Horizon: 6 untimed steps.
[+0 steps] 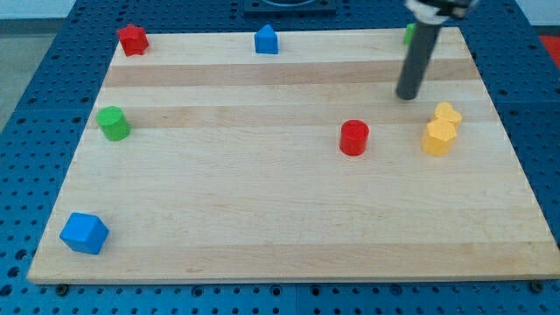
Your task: Push your arm towards red star
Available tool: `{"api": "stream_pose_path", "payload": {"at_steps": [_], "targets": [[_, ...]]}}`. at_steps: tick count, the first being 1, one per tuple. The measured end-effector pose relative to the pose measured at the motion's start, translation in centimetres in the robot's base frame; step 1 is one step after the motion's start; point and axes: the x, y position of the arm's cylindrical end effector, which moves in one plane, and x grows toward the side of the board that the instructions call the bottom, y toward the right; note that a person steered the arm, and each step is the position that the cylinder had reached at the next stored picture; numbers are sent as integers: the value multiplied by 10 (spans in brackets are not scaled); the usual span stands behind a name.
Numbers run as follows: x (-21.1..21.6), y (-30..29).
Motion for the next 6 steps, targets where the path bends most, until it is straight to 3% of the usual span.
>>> {"api": "stream_pose_path", "payload": {"at_steps": [2,5,6], "targets": [[-10,-130],[-16,-413],[-35,-458]]}}
